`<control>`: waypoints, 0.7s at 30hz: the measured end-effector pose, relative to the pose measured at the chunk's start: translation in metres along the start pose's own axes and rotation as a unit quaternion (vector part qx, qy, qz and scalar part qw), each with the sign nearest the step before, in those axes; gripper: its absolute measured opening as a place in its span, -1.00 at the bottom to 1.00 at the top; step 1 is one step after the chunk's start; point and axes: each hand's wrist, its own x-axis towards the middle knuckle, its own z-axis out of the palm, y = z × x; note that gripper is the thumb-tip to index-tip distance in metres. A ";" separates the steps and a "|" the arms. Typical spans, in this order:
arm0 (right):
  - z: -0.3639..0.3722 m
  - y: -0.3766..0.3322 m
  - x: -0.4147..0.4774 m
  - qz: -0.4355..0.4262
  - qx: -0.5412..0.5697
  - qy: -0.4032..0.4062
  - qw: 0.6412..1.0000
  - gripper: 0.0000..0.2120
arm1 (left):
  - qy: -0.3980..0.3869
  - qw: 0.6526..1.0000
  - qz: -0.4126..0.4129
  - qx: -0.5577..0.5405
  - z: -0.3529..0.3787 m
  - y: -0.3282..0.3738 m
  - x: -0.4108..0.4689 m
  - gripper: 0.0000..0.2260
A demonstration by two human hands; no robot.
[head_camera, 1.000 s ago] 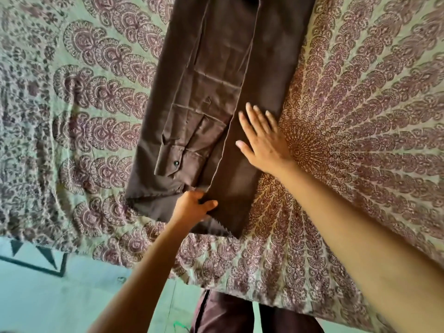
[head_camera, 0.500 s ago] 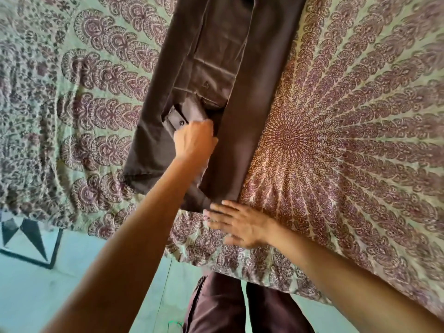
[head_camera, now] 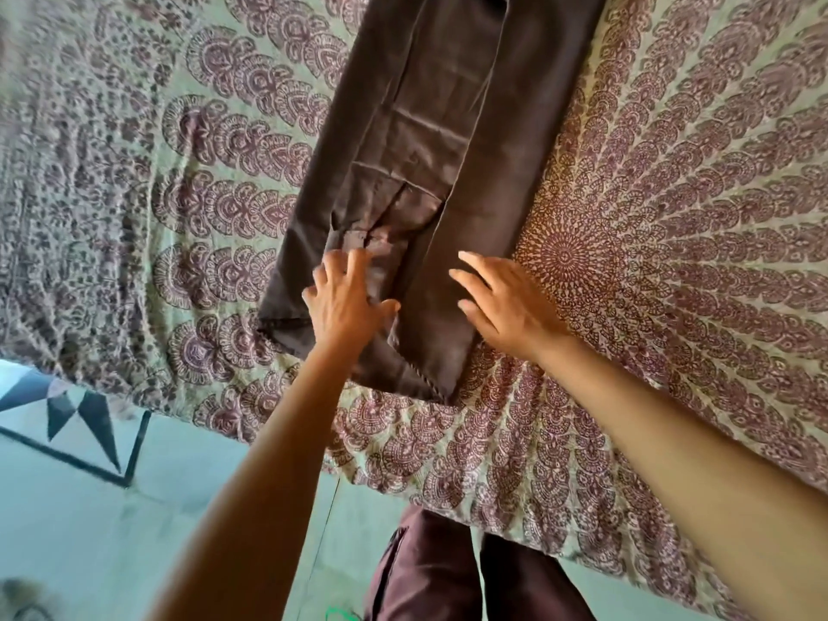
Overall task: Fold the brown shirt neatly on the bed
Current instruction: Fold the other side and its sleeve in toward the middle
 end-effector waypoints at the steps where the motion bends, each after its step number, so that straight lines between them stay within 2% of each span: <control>1: 0.004 -0.004 0.004 0.015 -0.012 -0.020 1.000 -0.54 | 0.017 0.998 -0.030 -0.045 0.003 -0.008 -0.002 -0.33; 3: 0.013 -0.011 0.008 0.042 -0.037 -0.063 0.996 -0.45 | 0.065 0.978 -0.108 -0.165 0.005 -0.015 0.000 -0.44; 5: 0.020 -0.016 0.006 0.064 -0.062 -0.083 0.993 -0.41 | 0.102 0.943 -0.168 -0.267 0.003 -0.017 0.008 -0.52; 7: 0.024 -0.020 0.006 0.074 -0.079 -0.080 0.991 -0.41 | 0.093 0.918 -0.201 -0.328 -0.003 -0.019 0.020 -0.53; 10: 0.024 -0.020 0.008 0.073 -0.090 -0.078 0.990 -0.42 | 0.031 0.876 -0.248 -0.412 -0.006 -0.036 0.040 -0.52; 12: 0.024 -0.019 0.008 0.069 -0.083 -0.083 0.991 -0.42 | 0.019 0.878 -0.259 -0.403 -0.007 -0.052 0.041 -0.51; 14: 0.023 -0.019 0.009 0.067 -0.064 -0.077 0.993 -0.43 | 0.023 0.912 -0.242 -0.331 -0.007 -0.060 0.034 -0.49; 16: 0.019 -0.020 0.011 0.065 -0.023 -0.044 0.997 -0.48 | 0.063 0.954 -0.200 -0.213 -0.007 -0.055 0.024 -0.54; 18: 0.013 -0.016 0.017 0.072 0.021 0.026 0.997 -0.58 | 0.150 0.977 -0.093 -0.121 -0.008 -0.038 0.019 -0.69; 20: 0.005 -0.003 0.026 0.103 0.035 0.083 0.991 -0.63 | 0.193 0.972 0.110 -0.079 -0.007 -0.011 0.018 -0.80; 21: 0.001 0.006 0.031 0.125 0.028 0.091 0.988 -0.62 | 0.179 0.955 0.227 -0.061 -0.001 0.004 0.021 -0.79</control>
